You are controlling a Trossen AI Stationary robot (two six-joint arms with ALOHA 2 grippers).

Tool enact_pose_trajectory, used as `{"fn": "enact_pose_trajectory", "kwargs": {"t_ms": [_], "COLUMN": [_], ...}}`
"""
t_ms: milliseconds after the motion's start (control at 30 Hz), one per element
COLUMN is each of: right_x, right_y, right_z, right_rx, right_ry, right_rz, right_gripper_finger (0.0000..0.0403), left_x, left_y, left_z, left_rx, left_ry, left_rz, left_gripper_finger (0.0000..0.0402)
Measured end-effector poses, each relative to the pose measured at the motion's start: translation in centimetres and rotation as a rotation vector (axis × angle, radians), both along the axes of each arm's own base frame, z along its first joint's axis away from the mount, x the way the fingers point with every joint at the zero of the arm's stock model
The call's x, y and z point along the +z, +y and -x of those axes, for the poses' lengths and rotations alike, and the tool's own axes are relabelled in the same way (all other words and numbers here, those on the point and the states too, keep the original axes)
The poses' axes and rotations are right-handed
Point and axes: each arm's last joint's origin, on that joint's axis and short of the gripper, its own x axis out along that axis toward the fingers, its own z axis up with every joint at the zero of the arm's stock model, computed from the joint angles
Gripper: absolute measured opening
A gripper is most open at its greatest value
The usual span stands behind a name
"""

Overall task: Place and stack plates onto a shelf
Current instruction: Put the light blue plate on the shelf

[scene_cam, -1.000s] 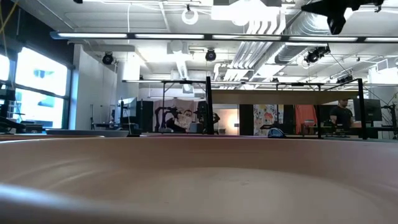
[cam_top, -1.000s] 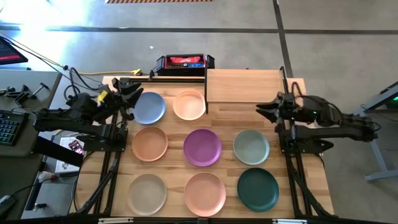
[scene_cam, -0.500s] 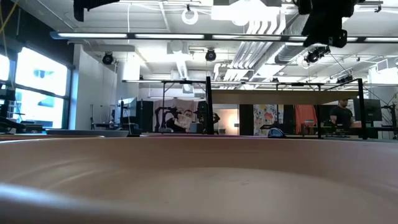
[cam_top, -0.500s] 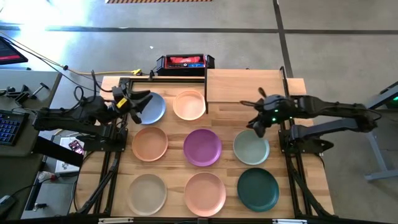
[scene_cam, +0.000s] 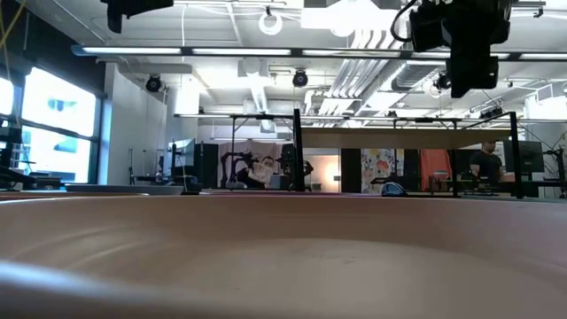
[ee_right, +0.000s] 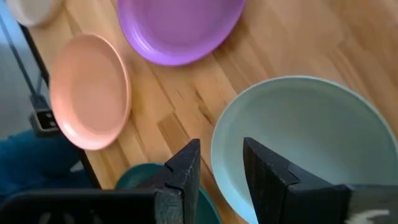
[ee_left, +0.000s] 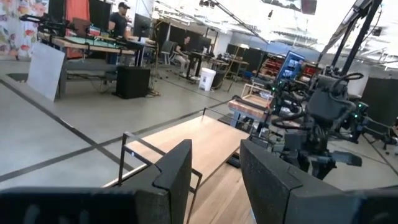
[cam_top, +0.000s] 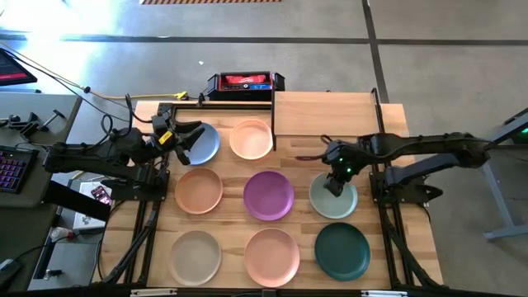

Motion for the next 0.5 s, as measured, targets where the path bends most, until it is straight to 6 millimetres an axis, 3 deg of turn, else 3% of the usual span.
{"fn": "enact_pose_trajectory", "kwargs": {"t_ms": [267,500], "right_x": [-2.2,-3.9], "right_y": [1.7,3.1], "right_z": [-1.6,-2.7], "right_rx": [0.040,0.025], "right_ry": [0.112,0.207], "right_rz": [0.053,0.065], "right_gripper_finger": [0.0104,0.0128], "left_x": [-0.2,-0.2], "left_y": [0.0,0.0], "left_z": [0.0,0.0], "left_rx": [0.000,0.000], "left_ry": [0.018,0.019], "left_rz": [0.000,0.000], "left_gripper_finger": [0.0126,0.0126]}}
